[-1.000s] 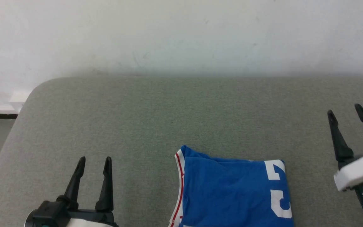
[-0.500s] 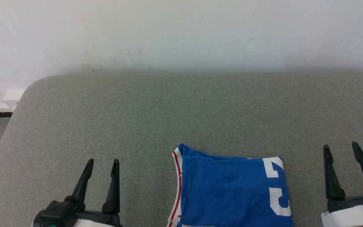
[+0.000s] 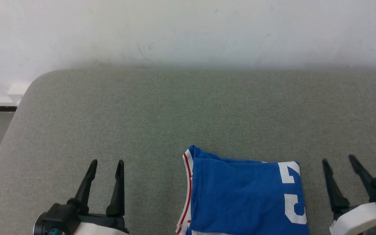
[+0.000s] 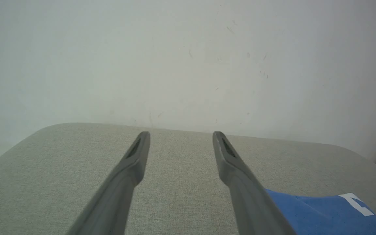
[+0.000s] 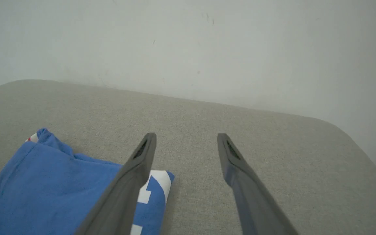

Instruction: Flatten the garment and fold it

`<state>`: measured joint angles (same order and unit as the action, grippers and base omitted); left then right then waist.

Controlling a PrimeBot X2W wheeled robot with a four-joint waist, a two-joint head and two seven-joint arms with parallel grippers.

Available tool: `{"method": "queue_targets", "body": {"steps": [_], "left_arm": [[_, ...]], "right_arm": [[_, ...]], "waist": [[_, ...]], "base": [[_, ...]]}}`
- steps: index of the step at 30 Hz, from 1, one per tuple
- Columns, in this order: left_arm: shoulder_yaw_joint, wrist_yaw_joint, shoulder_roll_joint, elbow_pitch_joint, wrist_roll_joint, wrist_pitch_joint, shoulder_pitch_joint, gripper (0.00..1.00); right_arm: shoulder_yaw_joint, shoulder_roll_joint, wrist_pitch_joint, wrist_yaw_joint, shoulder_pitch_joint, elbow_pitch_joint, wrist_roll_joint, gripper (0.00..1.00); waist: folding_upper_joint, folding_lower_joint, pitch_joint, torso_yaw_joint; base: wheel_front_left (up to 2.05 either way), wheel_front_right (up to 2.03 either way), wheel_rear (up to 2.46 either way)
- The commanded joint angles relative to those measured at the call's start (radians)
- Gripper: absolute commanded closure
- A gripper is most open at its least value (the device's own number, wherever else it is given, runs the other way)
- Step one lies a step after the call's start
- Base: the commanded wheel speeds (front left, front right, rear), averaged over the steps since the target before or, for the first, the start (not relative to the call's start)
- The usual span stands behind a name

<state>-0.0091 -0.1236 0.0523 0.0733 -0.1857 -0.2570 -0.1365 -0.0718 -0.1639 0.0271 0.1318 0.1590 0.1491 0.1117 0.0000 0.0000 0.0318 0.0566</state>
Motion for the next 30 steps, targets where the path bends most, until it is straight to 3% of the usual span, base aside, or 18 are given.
{"method": "queue_targets", "body": {"steps": [1, 7, 11, 20, 25, 26, 27, 28, 30], "left_arm": [[-0.003, -0.006, -0.002, -0.004, -0.007, -0.005, 0.017, 0.0], [-0.017, -0.006, -0.002, -0.009, -0.007, -0.005, 0.037, 0.0], [-0.031, -0.007, -0.002, -0.015, -0.007, -0.005, 0.057, 0.0], [-0.053, -0.007, -0.002, -0.026, 0.002, -0.005, 0.093, 0.0], [-0.054, -0.007, -0.002, -0.031, 0.001, -0.005, 0.103, 0.0], [-0.055, -0.007, -0.002, -0.033, 0.001, -0.005, 0.104, 0.0], [-0.057, -0.007, -0.002, -0.035, 0.001, -0.005, 0.105, 0.0], [-0.059, -0.007, -0.002, -0.036, 0.001, -0.005, 0.105, 0.0], [-0.065, -0.007, -0.002, -0.035, -0.002, -0.005, 0.104, 0.0]], "right_arm": [[0.023, -0.032, -0.078, -0.001, 0.0, 0.01, 0.048, 0.0], [0.082, -0.112, -0.421, -0.001, -0.016, 0.017, 0.268, 0.0], [0.072, -0.099, -0.571, -0.001, -0.043, -0.027, 0.364, 0.0], [0.036, -0.029, -0.704, -0.001, -0.107, -0.18, 0.344, 0.0], [0.085, -0.005, -0.742, -0.001, -0.128, -0.262, 0.351, 0.0], [0.099, -0.006, -0.744, -0.001, -0.13, -0.274, 0.348, 0.16], [0.113, -0.01, -0.74, -0.001, -0.133, -0.283, 0.34, 0.86], [0.125, -0.015, -0.73, -0.001, -0.137, -0.289, 0.329, 1.0], [0.143, -0.031, -0.699, -0.001, -0.151, -0.293, 0.301, 1.0]], "waist": [[0.0, 0.0, 0.013, 0.009], [0.0, 0.0, 0.058, 0.036], [0.0, 0.0, 0.089, 0.064], [0.0, 0.0, 0.127, 0.119], [0.0, 0.0, 0.134, 0.135], [0.0, 0.0, 0.133, 0.136], [0.0, 0.0, 0.132, 0.136], [0.0, 0.0, 0.13, 0.134], [0.0, 0.0, 0.126, 0.124]], "base": [[0.0, 0.0, 0.0], [0.0, 0.0, 0.0], [0.0, 0.0, 0.0], [0.0, 0.0, 0.0], [0.0, 0.0, 0.0], [0.0, 0.0, 0.0], [0.0, 0.0, 0.0], [0.0, 0.0, 0.0], [0.0, 0.0, 0.0]]}}
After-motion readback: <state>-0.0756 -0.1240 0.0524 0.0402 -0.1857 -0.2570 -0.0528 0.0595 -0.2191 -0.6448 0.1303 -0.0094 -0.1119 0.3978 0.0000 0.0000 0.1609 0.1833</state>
